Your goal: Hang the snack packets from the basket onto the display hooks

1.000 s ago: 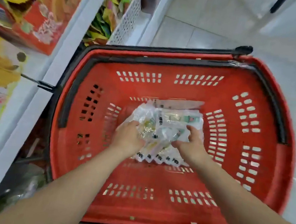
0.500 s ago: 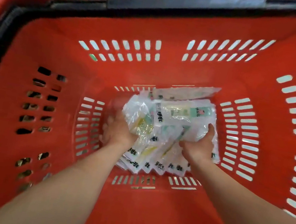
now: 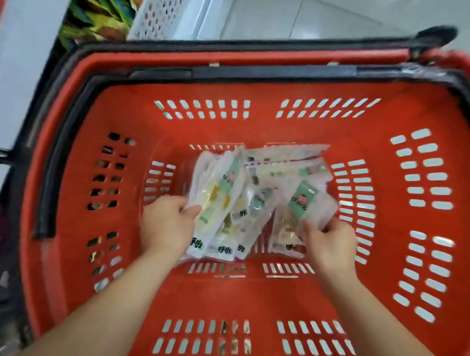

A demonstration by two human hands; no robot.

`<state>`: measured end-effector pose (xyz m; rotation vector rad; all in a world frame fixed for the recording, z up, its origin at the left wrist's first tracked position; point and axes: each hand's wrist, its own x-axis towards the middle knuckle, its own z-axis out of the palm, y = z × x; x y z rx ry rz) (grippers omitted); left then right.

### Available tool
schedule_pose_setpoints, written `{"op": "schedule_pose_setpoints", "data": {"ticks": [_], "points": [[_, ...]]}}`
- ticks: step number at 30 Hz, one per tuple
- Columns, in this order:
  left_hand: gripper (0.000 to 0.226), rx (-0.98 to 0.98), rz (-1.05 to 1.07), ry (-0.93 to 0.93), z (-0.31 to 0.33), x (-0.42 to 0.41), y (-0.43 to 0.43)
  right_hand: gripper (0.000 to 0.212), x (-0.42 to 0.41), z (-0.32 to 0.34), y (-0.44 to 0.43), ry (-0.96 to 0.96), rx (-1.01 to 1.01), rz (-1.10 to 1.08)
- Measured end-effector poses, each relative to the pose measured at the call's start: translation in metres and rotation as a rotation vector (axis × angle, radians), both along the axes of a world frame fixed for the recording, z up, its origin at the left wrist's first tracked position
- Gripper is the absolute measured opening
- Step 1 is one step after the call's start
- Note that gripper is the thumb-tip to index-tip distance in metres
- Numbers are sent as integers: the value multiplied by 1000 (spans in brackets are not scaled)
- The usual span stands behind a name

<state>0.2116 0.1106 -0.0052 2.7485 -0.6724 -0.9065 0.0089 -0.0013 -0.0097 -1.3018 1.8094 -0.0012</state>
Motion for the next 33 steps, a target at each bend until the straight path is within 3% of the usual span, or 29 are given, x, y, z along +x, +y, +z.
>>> {"op": "schedule_pose_setpoints", "data": {"ticks": [7,11,14,20,24,28,31,33], "points": [[34,-228,52,-105,120,-1,18,23,1,120,-15,-138,-254,143],[12,-417,22,-86,183,3,14,12,15,190,-13,-358,-198,-90],[12,-510,13,-35,231,5,5,13,25,237,-11,-488,-139,-222],[23,-683,214,187,322,17,-14,10,41,326,-14,-669,-35,-448],[36,-813,290,316,386,17,-18,10,43,387,-17,-638,-99,-397],[22,-918,357,413,439,12,-13,11,43,447,-16,-672,-144,-342],[28,-921,314,458,481,-8,-15,40,49,491,-9,-736,-242,-129],[25,-931,300,452,506,-23,-18,46,50,522,-5,-724,-315,17]]}}
